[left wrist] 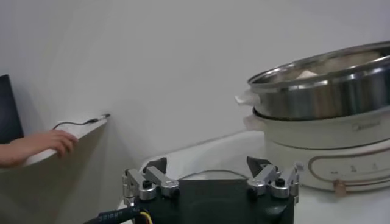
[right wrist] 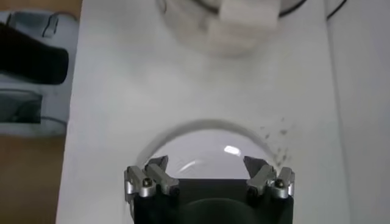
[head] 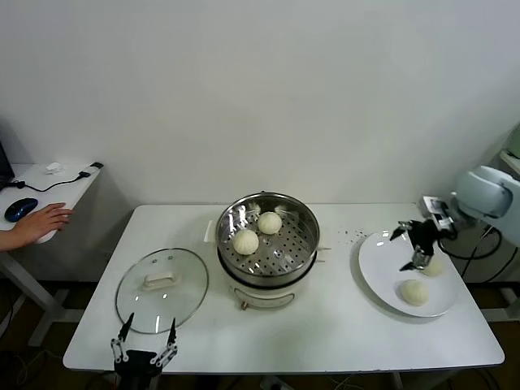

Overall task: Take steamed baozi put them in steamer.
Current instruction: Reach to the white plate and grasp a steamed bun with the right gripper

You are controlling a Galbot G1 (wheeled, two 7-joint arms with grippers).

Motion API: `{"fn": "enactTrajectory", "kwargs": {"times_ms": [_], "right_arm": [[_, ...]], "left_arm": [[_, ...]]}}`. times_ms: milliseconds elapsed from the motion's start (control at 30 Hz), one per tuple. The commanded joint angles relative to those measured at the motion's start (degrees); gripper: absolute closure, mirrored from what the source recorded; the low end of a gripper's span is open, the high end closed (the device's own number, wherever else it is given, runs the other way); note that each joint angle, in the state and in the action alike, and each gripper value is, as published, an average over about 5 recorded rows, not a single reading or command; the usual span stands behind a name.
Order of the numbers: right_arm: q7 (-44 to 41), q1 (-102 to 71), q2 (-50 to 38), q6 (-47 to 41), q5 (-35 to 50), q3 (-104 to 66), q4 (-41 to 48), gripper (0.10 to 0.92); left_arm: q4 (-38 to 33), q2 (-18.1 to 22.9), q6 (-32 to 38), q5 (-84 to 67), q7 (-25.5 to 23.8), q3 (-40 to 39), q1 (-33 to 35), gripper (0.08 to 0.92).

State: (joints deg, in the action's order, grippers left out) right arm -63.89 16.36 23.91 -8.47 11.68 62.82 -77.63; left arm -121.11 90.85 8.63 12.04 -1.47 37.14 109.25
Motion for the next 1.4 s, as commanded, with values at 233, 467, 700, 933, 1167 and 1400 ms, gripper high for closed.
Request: {"fn": "enactTrajectory", "kwargs": {"times_ms": [233, 467, 700, 933, 1167, 1400], "right_arm": [[-1.8, -20.7, 5.7, 3.7, -16.3, -16.5, 12.3, 0.203], [-2.3, -21.5, 9.0, 4.9, -18.4, -17.7, 16.0, 0.203], [-2.7, -22.2, 11.0, 6.0, -19.9, -18.9, 18.9, 0.203], [-3.8, -22.2, 12.1, 6.2, -20.1, -19.4, 19.9, 0.206], [-4.9, -21.3, 12.3, 6.3, -20.1, -19.0, 20.1, 0.343], [-5.6, -20.6, 12.2, 6.5, -20.0, -18.8, 19.9, 0.450]], "left_arm": [[0.7, 0.2, -0.9, 0.7, 0.5, 0.0, -0.1, 0.177], [1.7, 0.3, -1.3, 0.8, 1.1, 0.0, -0.5, 0.177], [2.0, 0.5, -1.8, 1.6, 1.5, -0.9, -1.0, 0.177], [2.7, 0.3, -1.8, 1.6, 1.5, -0.4, -1.0, 0.177], [2.9, 0.3, -1.8, 1.6, 1.5, -0.4, -1.1, 0.177], [2.7, 0.3, -1.8, 1.5, 1.5, -0.3, -1.1, 0.177]]}}
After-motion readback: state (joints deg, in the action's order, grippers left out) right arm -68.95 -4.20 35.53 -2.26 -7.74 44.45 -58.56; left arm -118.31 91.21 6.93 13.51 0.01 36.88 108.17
